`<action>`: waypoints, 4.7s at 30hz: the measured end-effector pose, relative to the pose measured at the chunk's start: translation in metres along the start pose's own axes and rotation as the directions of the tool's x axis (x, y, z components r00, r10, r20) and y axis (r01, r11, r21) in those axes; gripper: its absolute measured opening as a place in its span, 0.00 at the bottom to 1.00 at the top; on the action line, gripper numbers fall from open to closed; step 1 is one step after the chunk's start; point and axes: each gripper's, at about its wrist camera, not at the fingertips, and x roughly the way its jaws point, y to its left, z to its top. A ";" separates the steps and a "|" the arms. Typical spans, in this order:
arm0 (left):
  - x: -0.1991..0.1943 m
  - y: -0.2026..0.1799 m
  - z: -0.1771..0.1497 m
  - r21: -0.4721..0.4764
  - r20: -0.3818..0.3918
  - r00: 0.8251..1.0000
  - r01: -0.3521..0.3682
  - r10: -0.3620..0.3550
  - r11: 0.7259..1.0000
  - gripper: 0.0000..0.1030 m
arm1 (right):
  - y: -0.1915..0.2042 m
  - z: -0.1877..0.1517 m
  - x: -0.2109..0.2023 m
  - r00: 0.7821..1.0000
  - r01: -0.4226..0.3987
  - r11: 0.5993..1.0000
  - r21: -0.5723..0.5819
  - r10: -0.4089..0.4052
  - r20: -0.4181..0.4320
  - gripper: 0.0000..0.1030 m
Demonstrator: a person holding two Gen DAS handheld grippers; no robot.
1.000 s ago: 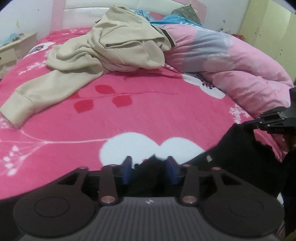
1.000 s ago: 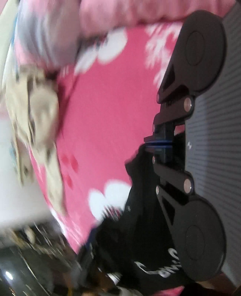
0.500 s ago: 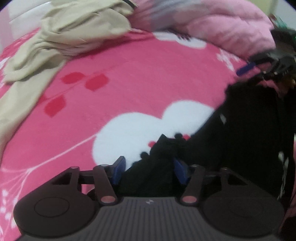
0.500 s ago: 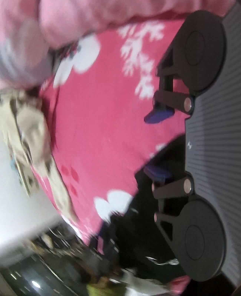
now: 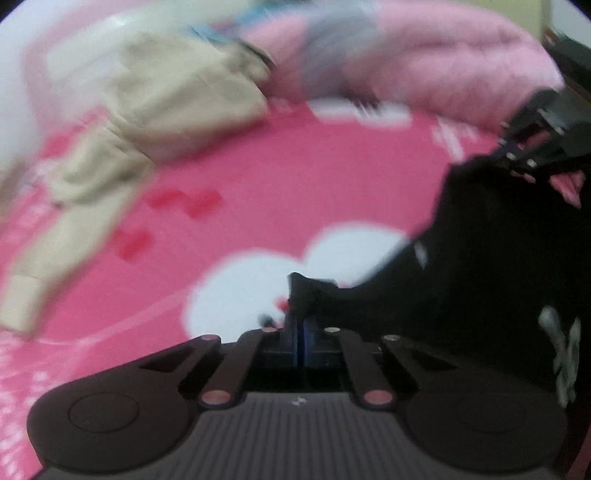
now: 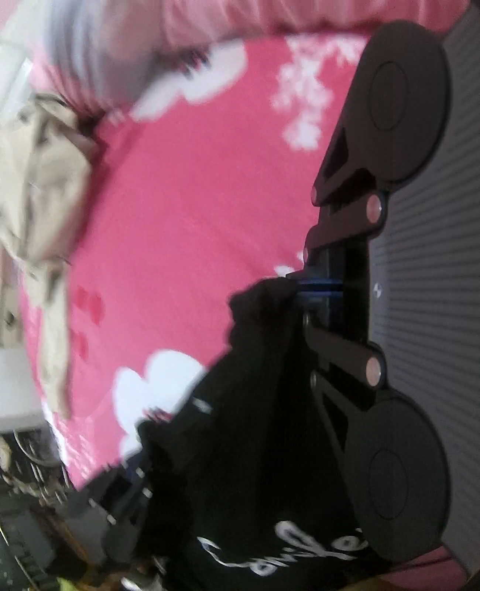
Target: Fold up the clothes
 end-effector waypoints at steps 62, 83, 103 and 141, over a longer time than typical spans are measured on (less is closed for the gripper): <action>0.088 0.151 0.121 -0.310 0.053 0.871 -0.450 0.488 0.837 0.00 | -0.126 0.193 0.078 0.866 0.454 0.891 0.003 -0.441 0.237 0.01; 0.058 0.202 0.021 -0.385 -0.139 0.962 -0.272 0.236 0.882 0.53 | -0.142 0.113 0.071 0.933 0.291 0.918 0.270 -0.335 0.133 0.69; 0.048 0.203 -0.003 -0.530 -0.181 0.977 -0.193 0.112 0.826 0.00 | -0.027 0.147 0.069 0.980 -0.102 0.922 0.374 0.029 0.196 0.72; -0.157 -0.042 -0.141 -0.659 -0.304 0.951 -0.252 0.056 0.708 0.57 | 0.029 -0.065 -0.120 0.998 -0.017 0.737 0.676 0.050 -0.030 0.74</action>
